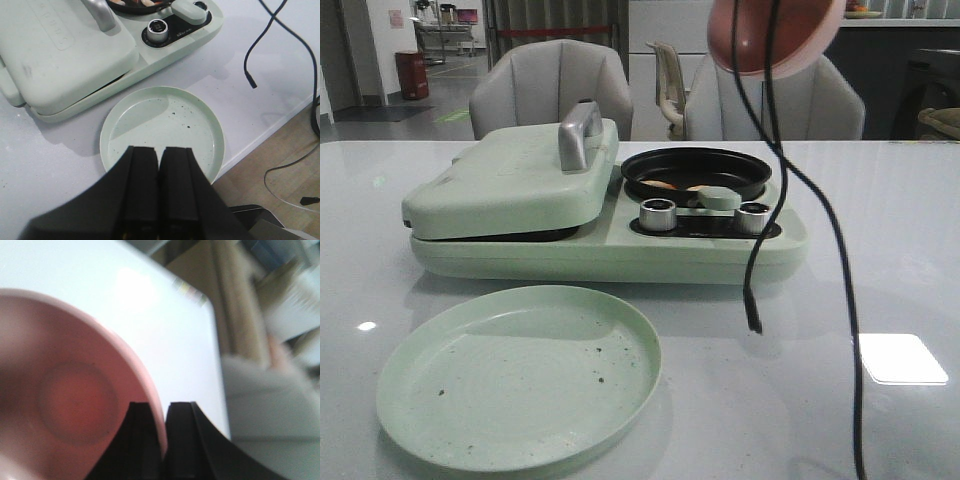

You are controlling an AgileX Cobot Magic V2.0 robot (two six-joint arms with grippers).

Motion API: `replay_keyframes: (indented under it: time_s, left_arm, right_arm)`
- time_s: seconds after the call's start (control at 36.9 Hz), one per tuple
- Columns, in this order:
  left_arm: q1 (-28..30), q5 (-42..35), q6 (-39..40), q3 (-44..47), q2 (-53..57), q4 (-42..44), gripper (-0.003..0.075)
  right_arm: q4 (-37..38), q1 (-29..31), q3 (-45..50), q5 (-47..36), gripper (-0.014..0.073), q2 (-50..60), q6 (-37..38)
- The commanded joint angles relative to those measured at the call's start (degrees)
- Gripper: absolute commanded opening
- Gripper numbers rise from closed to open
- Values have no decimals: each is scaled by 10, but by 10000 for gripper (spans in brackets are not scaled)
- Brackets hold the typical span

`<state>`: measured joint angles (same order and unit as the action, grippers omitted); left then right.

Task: Make breakfast with bread and shrimp
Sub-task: 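Shake the shrimp out of the tilted bowl into the pan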

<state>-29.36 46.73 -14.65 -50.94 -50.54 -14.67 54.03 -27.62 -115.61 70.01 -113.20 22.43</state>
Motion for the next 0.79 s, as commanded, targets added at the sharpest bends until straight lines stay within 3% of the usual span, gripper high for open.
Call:
replay_keyframes:
  time_s: [0.0,0.27,0.49,0.76]
  left_arm:
    - [-6,-39,4,-15,3,-9,101]
    - [-6,-39,4,-15,3,-9,101]
    - [-6,-39,4,-15,3,-9,101]
    - [-6,-39,4,-15,3,-9,101]
  right_arm:
    - [-68,45,33,34,45,82,7]
    - [-258,183,272,-80,45,195,-6]
    - [-460,305,449,-217,45,235,-106]
    - [-495,336,561,-340,48,220,-125]
